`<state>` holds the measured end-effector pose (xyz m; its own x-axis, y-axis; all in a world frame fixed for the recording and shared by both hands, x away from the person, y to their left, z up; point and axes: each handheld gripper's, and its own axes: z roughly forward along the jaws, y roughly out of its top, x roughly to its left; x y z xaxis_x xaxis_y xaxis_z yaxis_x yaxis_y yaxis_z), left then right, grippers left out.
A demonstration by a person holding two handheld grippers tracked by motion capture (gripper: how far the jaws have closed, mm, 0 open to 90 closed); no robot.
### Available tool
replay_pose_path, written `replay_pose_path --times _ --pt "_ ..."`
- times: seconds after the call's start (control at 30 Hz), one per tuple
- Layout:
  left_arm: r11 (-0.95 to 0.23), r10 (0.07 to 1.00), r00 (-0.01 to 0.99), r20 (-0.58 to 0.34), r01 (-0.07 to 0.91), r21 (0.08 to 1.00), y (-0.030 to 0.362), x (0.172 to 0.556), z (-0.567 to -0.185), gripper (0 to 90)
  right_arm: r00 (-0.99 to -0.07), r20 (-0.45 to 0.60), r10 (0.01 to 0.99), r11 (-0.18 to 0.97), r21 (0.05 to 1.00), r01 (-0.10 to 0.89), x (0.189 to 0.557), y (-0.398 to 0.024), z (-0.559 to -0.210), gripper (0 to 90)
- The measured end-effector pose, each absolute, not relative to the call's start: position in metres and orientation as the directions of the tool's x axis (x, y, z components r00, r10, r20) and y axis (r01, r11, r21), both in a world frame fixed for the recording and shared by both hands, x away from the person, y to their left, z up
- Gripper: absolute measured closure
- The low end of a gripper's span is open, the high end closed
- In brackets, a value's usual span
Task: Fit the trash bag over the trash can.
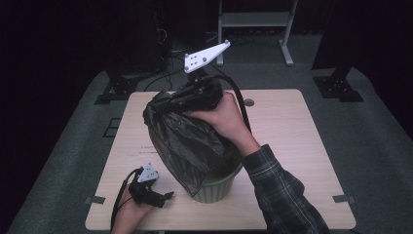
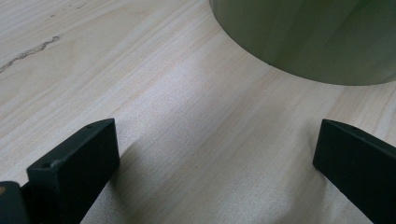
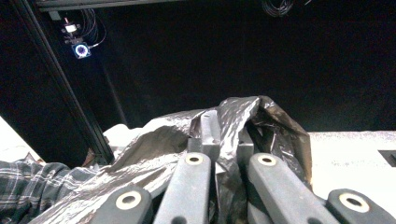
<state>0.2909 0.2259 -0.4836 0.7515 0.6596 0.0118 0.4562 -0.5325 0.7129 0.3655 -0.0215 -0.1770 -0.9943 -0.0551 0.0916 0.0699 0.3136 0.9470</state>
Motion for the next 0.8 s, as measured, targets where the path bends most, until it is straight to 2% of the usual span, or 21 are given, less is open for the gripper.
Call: replay_pose_path --times 0.27,0.8 --pt "-0.534 0.658 0.753 0.011 0.456 0.713 0.226 0.291 -0.484 0.0 -0.993 0.118 -0.033 0.321 0.942 0.101 0.363 -0.04 -0.196 88.6" --pt "-0.535 0.657 0.754 0.013 0.454 0.712 0.226 0.291 -0.484 0.0 -0.985 0.161 0.064 0.426 0.888 0.173 0.357 -0.098 -0.252 88.3"
